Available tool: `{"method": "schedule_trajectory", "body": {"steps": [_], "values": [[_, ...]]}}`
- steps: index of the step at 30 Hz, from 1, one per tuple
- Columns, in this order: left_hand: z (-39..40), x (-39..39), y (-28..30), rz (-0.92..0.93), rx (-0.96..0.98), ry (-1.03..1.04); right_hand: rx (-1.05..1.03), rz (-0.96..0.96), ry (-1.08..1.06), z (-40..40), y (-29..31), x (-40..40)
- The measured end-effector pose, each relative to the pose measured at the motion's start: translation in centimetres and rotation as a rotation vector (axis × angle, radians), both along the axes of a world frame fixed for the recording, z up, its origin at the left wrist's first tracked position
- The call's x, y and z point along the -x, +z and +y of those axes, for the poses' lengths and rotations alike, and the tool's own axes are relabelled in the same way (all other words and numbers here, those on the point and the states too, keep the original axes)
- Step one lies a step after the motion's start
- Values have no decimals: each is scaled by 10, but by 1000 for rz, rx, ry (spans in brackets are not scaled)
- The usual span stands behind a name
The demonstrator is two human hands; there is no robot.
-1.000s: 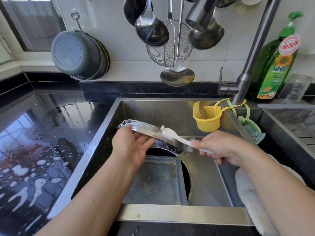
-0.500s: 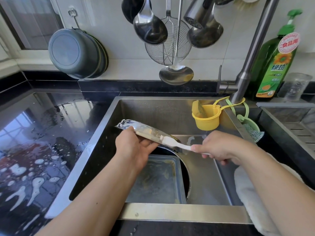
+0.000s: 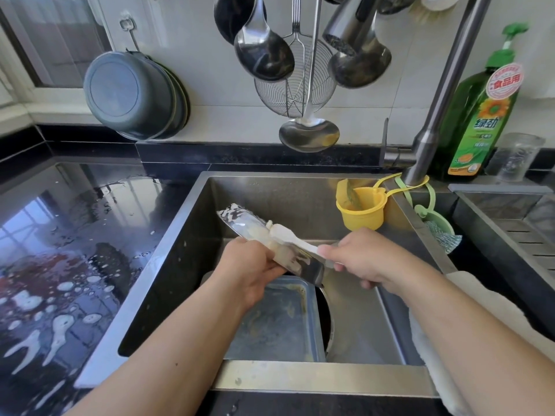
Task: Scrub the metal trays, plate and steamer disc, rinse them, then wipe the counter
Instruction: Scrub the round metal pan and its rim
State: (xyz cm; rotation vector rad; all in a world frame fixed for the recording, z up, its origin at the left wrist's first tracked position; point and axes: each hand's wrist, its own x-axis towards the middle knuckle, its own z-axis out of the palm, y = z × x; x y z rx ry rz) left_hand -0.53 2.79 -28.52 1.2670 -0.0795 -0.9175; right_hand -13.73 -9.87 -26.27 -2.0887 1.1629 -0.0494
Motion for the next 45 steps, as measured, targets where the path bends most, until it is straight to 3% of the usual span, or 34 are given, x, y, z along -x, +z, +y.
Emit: {"method": "schedule_trajectory", "body": {"steps": [6, 11, 17, 21, 28, 32, 38, 45], "values": [[-3, 10, -1, -52, -12, -62, 41, -31, 51, 7, -7, -10], [-3, -1, 0, 18, 44, 99, -22, 61, 35, -4, -3, 11], [3, -5, 7, 95, 132, 224, 59, 52, 115, 6, -6, -5], [7, -25, 3, 175, 239, 364, 0, 177, 70, -15, 1, 17], [-3, -13, -6, 191, 190, 272, 7, 127, 172, 5, -6, -5], [4, -29, -4, 243, 269, 332, -46, 98, 92, -14, -4, 9], [-2, -8, -2, 237, 204, 201, -53, 95, 111, -10, -12, 4], [3, -28, -8, 227, 197, 306, -96, 57, 55, -16, -18, 6]]}}
